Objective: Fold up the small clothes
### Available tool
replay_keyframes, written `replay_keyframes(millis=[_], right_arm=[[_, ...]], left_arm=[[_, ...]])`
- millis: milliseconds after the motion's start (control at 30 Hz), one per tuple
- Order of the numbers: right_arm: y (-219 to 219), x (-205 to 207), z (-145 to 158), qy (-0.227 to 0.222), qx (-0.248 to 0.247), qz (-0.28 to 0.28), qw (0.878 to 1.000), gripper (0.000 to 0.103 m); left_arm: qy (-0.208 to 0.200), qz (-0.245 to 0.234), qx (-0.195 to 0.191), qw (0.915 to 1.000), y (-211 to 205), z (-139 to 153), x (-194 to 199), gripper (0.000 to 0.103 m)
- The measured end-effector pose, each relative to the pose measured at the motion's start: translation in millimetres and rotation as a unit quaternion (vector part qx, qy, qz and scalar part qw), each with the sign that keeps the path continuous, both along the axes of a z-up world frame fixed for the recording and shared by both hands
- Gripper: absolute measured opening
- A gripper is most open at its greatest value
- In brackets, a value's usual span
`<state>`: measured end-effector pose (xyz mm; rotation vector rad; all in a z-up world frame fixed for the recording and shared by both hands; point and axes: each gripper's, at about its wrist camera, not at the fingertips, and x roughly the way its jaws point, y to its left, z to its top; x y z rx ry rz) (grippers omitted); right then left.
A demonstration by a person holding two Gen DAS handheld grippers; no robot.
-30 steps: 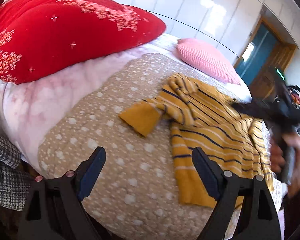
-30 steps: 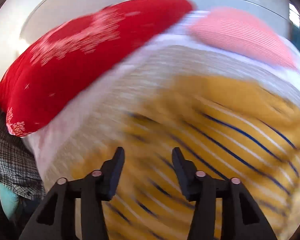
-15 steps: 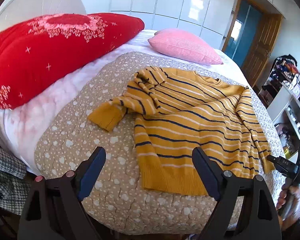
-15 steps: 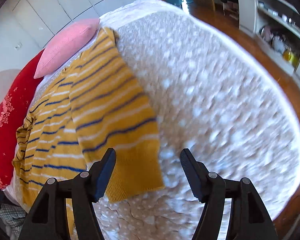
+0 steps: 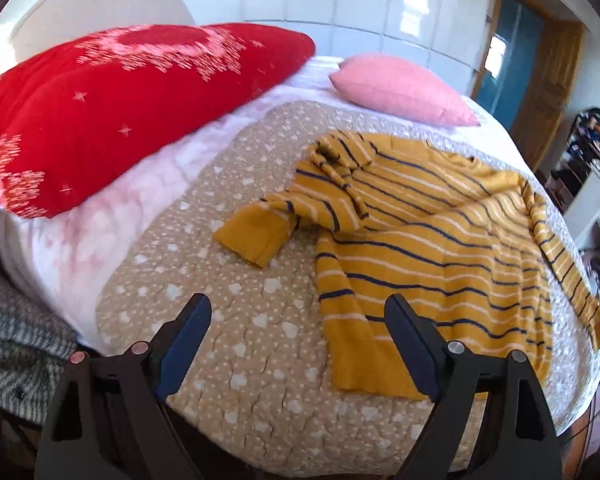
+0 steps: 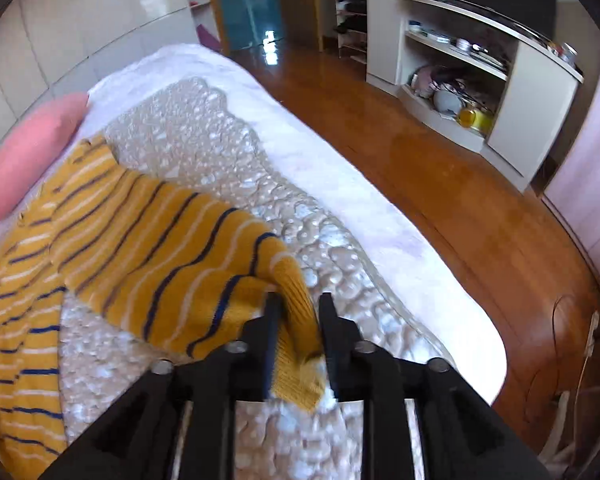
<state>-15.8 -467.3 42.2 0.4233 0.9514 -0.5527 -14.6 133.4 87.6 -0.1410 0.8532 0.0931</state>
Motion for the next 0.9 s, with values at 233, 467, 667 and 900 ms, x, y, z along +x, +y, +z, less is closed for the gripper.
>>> replay_keyframes(millis=[233,467,667,900], right_arm=[[125.0,5.2,5.5,-0.098,0.174,0.233,0.952,0.057],[207.3,22.5,-32.7,-0.048,0.149,0.294,0.943,0.062],[199.2,16.7,-29.5,-0.064,0.205,0.276,0.937,0.009],[165.1,-44.0,-19.1,-0.072,0.227,0.249,0.939,0.010]], left_arm=[[0.084,-0.056,-0.082,0.9915,0.8,-61.7,46.7,0.088],[0.091,-0.106,-0.085,0.9864,-39.4,-78.4,48.7,0.027],[0.091,-0.093,-0.094,0.9870,-42.3,-53.2,26.1,0.008],[0.120,-0.111,-0.090,0.9825,-51.6,-52.2,-20.3,0.012]])
